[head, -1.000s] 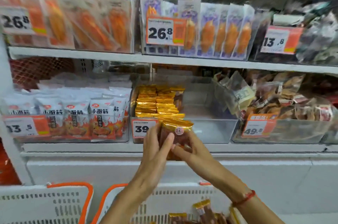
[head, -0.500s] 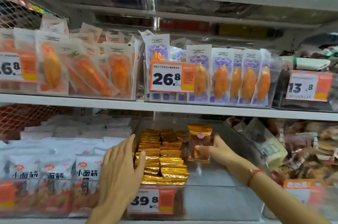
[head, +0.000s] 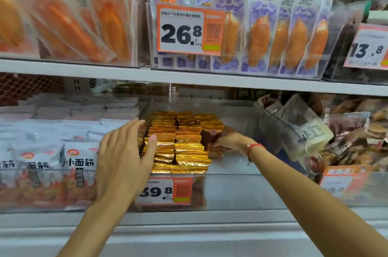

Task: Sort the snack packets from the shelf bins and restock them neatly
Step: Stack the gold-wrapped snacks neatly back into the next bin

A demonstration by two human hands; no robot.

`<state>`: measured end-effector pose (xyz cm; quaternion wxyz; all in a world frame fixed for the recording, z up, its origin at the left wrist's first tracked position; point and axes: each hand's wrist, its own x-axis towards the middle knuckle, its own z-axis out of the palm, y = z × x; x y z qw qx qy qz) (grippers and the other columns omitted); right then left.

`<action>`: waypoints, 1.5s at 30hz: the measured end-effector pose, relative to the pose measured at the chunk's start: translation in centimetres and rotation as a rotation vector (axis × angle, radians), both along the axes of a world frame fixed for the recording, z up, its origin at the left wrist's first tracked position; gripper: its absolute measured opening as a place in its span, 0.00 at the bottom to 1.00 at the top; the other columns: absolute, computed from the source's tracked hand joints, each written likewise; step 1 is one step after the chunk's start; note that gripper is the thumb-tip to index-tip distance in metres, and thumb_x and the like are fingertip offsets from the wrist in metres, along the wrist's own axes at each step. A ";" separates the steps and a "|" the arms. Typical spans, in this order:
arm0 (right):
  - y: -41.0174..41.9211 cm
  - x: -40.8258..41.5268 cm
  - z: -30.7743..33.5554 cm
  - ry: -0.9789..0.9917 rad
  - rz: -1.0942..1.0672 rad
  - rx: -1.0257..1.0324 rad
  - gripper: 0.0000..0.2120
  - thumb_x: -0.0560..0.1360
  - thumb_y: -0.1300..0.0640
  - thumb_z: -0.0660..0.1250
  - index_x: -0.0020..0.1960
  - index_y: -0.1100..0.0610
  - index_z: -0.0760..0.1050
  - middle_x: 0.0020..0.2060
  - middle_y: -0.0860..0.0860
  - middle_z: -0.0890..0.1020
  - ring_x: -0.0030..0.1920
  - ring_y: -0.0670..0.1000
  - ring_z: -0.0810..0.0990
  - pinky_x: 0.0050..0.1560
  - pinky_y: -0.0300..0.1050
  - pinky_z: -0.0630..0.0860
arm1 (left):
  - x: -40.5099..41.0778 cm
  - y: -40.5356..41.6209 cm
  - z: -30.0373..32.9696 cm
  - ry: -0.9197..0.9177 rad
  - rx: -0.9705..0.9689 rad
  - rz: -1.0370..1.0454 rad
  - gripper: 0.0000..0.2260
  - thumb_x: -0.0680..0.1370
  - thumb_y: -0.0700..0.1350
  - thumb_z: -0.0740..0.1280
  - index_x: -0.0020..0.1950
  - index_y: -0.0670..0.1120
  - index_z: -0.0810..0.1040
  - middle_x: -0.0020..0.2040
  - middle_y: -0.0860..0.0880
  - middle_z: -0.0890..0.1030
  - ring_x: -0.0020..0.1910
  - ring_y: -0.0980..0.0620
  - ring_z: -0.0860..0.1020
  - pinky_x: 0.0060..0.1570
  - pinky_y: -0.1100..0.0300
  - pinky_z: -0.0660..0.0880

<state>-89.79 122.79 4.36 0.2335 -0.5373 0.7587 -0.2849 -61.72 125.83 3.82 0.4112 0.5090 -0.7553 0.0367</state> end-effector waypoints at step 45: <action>24.8 9.0 -4.9 0.652 0.521 0.055 0.11 0.79 0.52 0.62 0.60 0.45 0.76 0.49 0.42 0.81 0.48 0.46 0.78 0.47 0.43 0.74 | 8.0 12.5 -10.6 -0.033 -0.082 -0.093 0.14 0.75 0.43 0.64 0.60 0.44 0.78 0.60 0.46 0.79 0.58 0.45 0.73 0.61 0.51 0.64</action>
